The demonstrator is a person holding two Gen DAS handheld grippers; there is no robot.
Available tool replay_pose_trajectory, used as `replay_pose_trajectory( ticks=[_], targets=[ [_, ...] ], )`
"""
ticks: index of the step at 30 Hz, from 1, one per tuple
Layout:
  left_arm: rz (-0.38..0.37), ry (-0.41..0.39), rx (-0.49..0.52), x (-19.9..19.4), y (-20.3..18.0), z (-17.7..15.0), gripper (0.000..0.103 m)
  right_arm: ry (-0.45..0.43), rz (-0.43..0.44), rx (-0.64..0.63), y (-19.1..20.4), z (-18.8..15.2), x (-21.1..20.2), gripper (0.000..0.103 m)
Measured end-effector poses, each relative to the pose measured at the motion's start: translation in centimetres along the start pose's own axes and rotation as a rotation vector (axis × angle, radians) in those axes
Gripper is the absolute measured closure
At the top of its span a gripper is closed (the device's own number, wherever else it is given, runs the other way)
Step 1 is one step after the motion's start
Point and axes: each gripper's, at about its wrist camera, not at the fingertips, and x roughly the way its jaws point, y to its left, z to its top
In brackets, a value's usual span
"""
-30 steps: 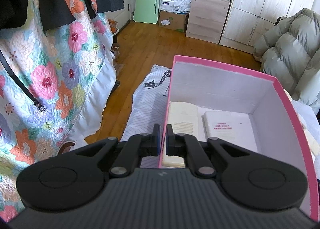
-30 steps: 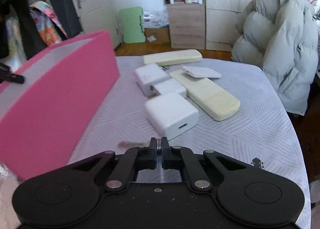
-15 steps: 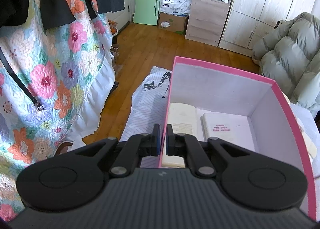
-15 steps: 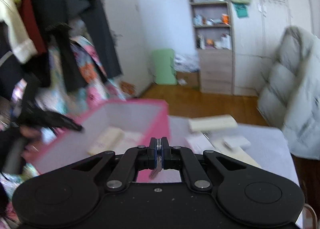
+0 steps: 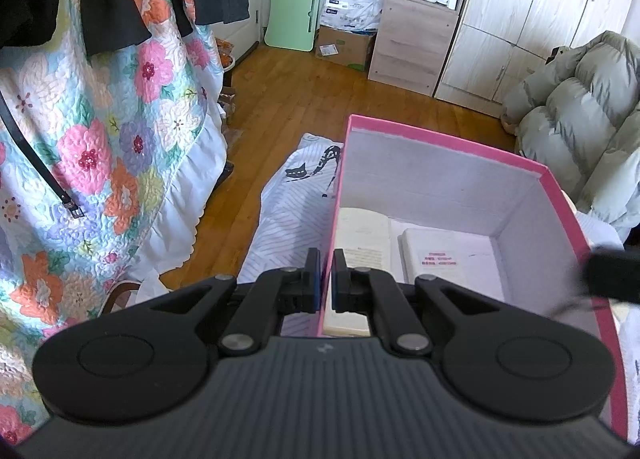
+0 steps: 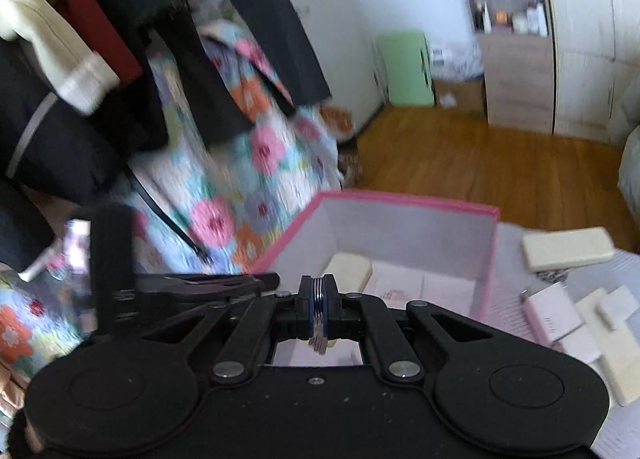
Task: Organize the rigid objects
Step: 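Drop the keys into the pink box onto the cream remote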
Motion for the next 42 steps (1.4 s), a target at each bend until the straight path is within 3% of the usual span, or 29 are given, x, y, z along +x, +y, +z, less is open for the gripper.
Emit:
replay_pose_trajectory(
  ticks=[5,8,12,15,19,26,32,36,42],
  targets=[
    [0.001,-0.003,0.002,0.0,0.0,0.0,0.099,0.131,0.019,0.086,-0.8,0.3,6.6,0.097],
    [0.000,-0.004,0.000,0.1,0.1,0.0,0.099,0.190,0.072,0.209,-2.1,0.8,10.1,0.097],
    [-0.007,-0.001,-0.012,0.1,0.1,0.0,0.099,0.193,0.126,0.352,-3.3,1.1,13.2,0.096],
    [0.000,-0.005,-0.001,0.1,0.0,0.0,0.099,0.166,0.106,0.383,-3.7,1.3,14.0,0.089],
    [0.002,-0.005,0.001,0.0,-0.1,-0.1,0.099,0.126,0.034,0.277,-2.8,1.8,10.8,0.076],
    [0.010,-0.007,0.007,0.0,-0.3,-0.2,0.099,0.047,0.001,0.150,-4.0,1.8,-0.6,0.072],
    [0.020,-0.008,0.016,0.0,-0.4,-0.2,0.099,0.050,-0.125,0.117,-8.6,-0.2,-7.6,0.069],
    [0.017,-0.010,0.018,-0.1,-0.4,-0.2,0.099,0.064,-0.169,0.079,-11.0,-2.9,-9.5,0.067],
    [0.030,-0.008,0.036,-0.1,-0.6,-0.2,0.099,0.050,-0.227,0.058,-14.0,-7.4,-9.0,0.044]
  ],
)
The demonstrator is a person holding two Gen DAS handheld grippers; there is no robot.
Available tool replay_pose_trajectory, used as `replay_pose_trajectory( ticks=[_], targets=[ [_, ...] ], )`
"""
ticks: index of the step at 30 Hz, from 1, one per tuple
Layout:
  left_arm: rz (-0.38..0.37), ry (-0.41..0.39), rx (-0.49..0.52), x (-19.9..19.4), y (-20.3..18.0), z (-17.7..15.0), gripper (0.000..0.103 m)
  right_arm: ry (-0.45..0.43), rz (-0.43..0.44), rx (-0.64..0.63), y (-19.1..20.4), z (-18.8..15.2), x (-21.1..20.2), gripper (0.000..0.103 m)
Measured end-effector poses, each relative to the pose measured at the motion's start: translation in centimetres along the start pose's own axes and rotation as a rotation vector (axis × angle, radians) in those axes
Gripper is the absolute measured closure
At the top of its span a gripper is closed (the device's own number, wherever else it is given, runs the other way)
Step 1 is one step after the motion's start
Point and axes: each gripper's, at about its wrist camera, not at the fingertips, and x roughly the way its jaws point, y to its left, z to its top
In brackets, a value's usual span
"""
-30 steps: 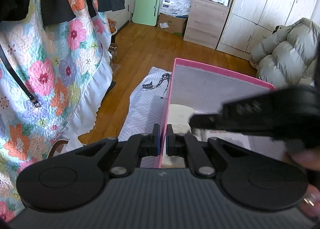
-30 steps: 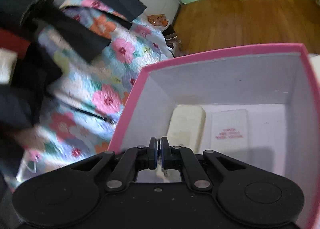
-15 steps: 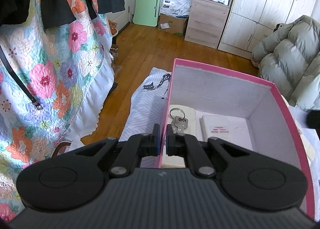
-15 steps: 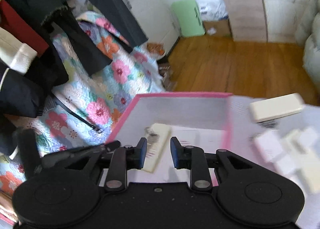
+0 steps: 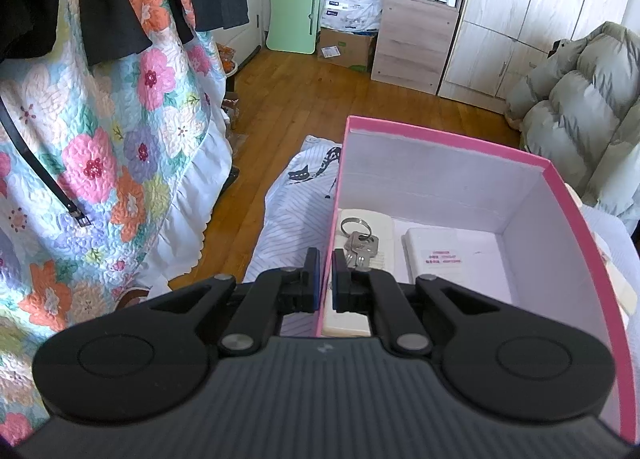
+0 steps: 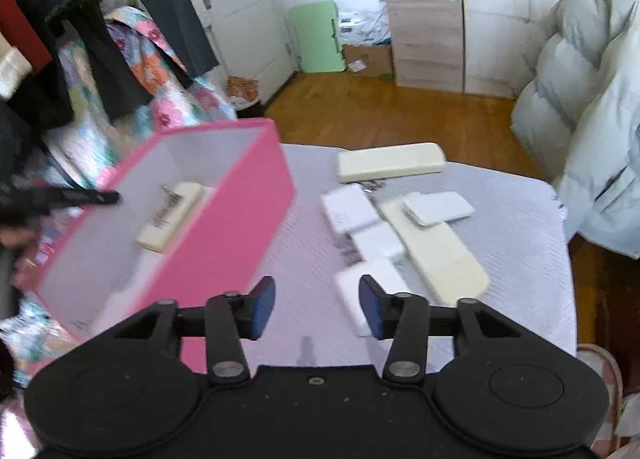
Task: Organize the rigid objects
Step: 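Drop the keys into the pink box onto the cream remote, then move the right gripper to the white charger and close on it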
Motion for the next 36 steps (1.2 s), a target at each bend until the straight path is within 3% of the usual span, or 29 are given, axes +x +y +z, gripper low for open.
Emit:
replay_pose_trajectory(
  ticks=[2,6,11,15,17,20,22,26,30,36],
  targets=[
    [0.002,-0.002,0.003,-0.1,0.0,0.0,0.099,-0.022,-0.015,-0.008,-0.6,-0.8,1.2,0.033],
    [0.003,-0.001,0.003,0.0,0.0,0.0,0.099,-0.004,-0.031,0.006,-2.1,-1.5,4.1,0.033],
    [0.008,0.000,0.006,-0.1,0.0,0.1,0.099,0.003,-0.098,-0.107,-2.0,-2.0,7.0,0.031],
    [0.009,-0.001,0.012,-0.2,0.1,0.1,0.098,0.044,-0.101,-0.134,-1.6,-2.9,7.5,0.030],
    [0.010,-0.001,0.015,-0.2,0.1,0.1,0.099,0.094,-0.082,-0.150,-1.1,-3.2,7.3,0.035],
    [0.017,-0.002,0.023,-0.2,0.1,0.1,0.099,0.141,-0.082,-0.102,-0.9,-3.6,6.8,0.035],
    [0.023,-0.003,0.029,-0.2,-0.1,0.2,0.099,0.107,-0.065,-0.070,-1.0,-3.5,6.6,0.034],
    [0.022,-0.009,0.031,-0.3,-0.1,0.2,0.099,0.116,-0.137,-0.092,-0.9,-2.7,8.4,0.028],
    [0.014,-0.008,0.026,-0.3,0.0,0.1,0.099,0.095,-0.134,-0.097,-1.4,-2.2,9.5,0.026],
    [0.015,-0.009,0.026,-0.3,0.2,0.1,0.098,0.076,-0.132,-0.112,-0.8,-2.8,8.8,0.035]
  ],
)
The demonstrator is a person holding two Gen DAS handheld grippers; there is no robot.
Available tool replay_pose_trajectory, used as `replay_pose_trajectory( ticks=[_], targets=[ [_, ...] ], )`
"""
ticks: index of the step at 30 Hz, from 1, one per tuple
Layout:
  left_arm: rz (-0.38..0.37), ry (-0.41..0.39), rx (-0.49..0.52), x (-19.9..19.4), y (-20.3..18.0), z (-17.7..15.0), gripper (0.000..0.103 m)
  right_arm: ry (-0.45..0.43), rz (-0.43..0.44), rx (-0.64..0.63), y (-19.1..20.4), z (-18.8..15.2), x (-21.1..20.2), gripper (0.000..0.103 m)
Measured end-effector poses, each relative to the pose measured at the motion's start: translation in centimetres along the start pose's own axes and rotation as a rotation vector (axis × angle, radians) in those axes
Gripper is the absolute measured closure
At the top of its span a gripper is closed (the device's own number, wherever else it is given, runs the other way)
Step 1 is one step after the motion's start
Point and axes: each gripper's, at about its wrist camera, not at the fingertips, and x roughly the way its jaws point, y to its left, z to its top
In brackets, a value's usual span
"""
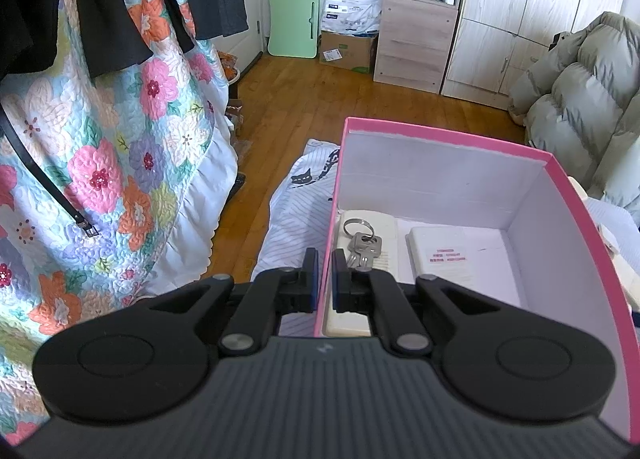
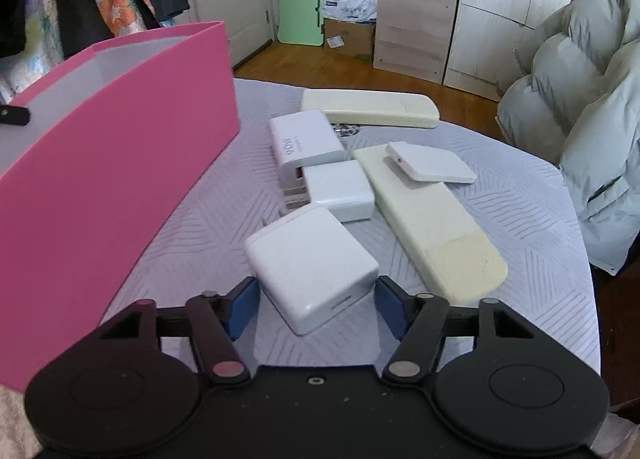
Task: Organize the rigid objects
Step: 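Move the right gripper to the white charger and close on it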
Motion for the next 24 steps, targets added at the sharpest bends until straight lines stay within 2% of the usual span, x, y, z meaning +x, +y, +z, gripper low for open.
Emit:
replay_pose_trajectory(
  ticks=[5,9,11,13,15,16,20,21,24],
  targets=[
    [0.001,0.000,0.003,0.0,0.0,0.0,0.099,0.002,0.010,0.021,0.7,-0.9,-1.0,0.036],
    [0.001,0.000,0.002,0.0,0.0,0.0,0.099,0.035,0.059,0.029,1.8,-1.5,-1.9,0.035],
    [0.001,-0.001,0.003,0.0,-0.1,0.0,0.099,0.074,0.126,0.055,2.1,-1.6,-2.4,0.031],
    [-0.001,-0.003,-0.002,0.0,-0.1,0.0,0.099,0.106,0.233,0.109,1.9,-1.6,-3.1,0.032],
    [-0.007,-0.003,-0.005,0.1,-0.1,0.0,0.099,0.096,0.294,0.146,1.7,-1.7,-3.8,0.031],
    [-0.005,-0.003,-0.005,0.1,-0.1,0.0,0.099,0.087,0.288,0.132,1.9,-1.7,-4.2,0.031],
    [-0.006,-0.008,-0.005,0.1,-0.2,-0.1,0.098,0.075,0.150,0.015,3.2,-1.3,-3.9,0.029],
    [-0.008,-0.008,-0.007,0.1,-0.2,-0.1,0.099,0.085,0.141,0.020,3.2,-1.1,-3.5,0.028],
    [-0.013,-0.011,-0.011,0.0,-0.1,-0.1,0.099,0.091,0.195,0.074,3.3,-0.3,-2.5,0.028]
  ],
)
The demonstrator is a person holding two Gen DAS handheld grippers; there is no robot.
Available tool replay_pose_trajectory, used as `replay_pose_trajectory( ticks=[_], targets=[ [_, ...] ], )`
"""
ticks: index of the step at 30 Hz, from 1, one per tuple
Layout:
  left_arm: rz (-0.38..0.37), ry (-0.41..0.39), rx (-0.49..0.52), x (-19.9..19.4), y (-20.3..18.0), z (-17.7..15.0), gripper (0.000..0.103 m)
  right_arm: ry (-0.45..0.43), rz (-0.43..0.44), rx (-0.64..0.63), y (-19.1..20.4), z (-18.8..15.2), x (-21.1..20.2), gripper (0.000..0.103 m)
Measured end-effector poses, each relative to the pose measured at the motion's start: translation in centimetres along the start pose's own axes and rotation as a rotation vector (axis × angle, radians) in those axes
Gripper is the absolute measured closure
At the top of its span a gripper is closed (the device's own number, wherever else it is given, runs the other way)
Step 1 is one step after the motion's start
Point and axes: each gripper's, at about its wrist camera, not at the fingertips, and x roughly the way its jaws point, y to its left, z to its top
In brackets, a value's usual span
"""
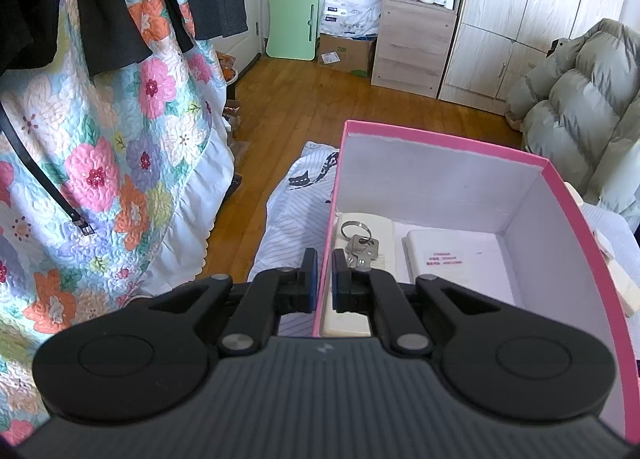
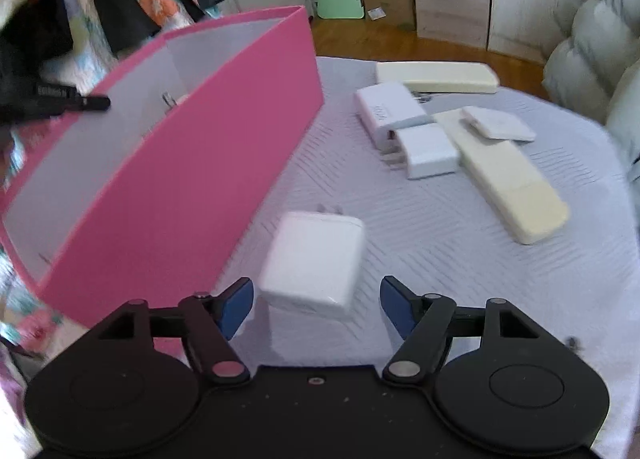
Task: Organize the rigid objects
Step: 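Move the right gripper to the white charger and close on it, then lift the white oppo charger into the pink box and open the right gripper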
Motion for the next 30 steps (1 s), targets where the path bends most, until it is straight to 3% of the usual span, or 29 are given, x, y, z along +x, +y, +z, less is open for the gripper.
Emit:
replay_pose_trajectory(
  ticks=[4,6,8,17,23,26,30],
  targets=[
    [0.006,-0.003,-0.002,0.0,0.0,0.0,0.099,-0.005,-0.038,0.030,0.5,0.9,1.9,0.028],
    [0.009,-0.005,-0.002,-0.1,0.0,0.0,0.099,-0.029,-0.082,0.013,0.9,1.1,2.5,0.038],
    [0.012,-0.007,0.004,-0.1,-0.1,0.0,0.099,-0.045,-0.110,-0.011,1.0,1.1,2.4,0.039],
    [0.001,-0.008,-0.003,-0.3,0.0,0.0,0.099,-0.118,-0.093,0.067,0.0,1.3,-1.8,0.041],
    [0.020,-0.011,0.017,-0.4,-0.4,0.1,0.099,-0.255,0.042,0.156,2.0,3.0,-6.8,0.042],
    [-0.019,-0.010,-0.027,-0.4,0.4,0.2,0.099,-0.320,0.105,0.150,4.0,4.6,-8.2,0.041],
    [-0.049,0.000,-0.077,-0.1,1.2,0.3,0.099,-0.308,0.219,0.090,7.0,7.0,-8.5,0.041]
  ],
)
